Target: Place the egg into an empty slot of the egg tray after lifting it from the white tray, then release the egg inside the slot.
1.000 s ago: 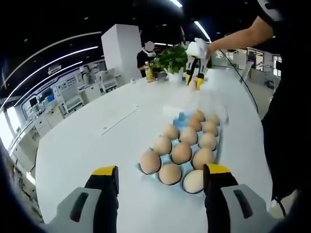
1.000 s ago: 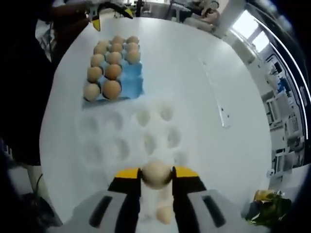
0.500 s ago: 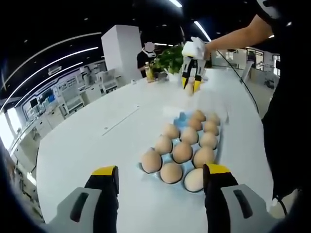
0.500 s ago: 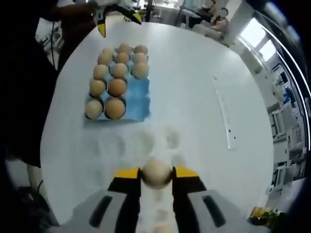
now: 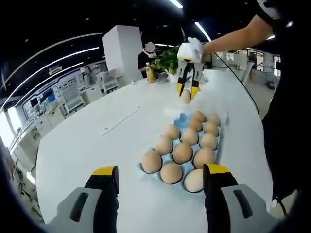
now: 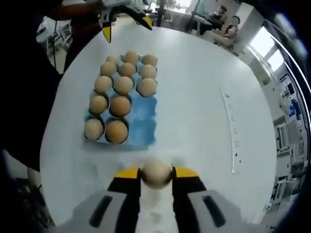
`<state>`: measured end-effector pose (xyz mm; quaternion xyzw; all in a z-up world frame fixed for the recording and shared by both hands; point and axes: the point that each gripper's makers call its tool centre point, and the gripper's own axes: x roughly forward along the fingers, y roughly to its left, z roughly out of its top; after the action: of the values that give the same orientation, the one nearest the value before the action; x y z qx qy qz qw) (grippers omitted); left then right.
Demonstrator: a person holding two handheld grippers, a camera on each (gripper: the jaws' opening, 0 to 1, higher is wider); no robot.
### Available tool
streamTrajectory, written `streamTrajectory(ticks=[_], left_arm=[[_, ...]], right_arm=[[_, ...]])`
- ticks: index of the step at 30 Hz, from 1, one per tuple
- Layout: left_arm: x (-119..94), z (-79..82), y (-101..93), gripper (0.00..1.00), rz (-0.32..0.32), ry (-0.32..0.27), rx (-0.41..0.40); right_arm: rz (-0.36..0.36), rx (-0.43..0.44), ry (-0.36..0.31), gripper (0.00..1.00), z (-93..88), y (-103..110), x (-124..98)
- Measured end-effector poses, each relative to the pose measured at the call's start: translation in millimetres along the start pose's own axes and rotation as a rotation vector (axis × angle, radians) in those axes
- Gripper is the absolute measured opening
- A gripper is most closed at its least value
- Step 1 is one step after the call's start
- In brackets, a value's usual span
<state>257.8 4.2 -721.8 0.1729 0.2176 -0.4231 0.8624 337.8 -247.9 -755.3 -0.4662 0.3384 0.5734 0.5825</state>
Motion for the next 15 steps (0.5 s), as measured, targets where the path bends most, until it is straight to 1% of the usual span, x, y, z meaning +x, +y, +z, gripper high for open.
streamTrajectory(ticks=[11,15], left_arm=[[0,0.2,1.0,0.72,0.005,-0.001,0.000],[0,-0.1,0.1,0.71,0.002,0.001,0.001]], right_arm=[[0.019,-0.032,-0.023,0.24,21.5,1,11],[0.027,-0.041,-0.039,0.24,33.1,1,16]])
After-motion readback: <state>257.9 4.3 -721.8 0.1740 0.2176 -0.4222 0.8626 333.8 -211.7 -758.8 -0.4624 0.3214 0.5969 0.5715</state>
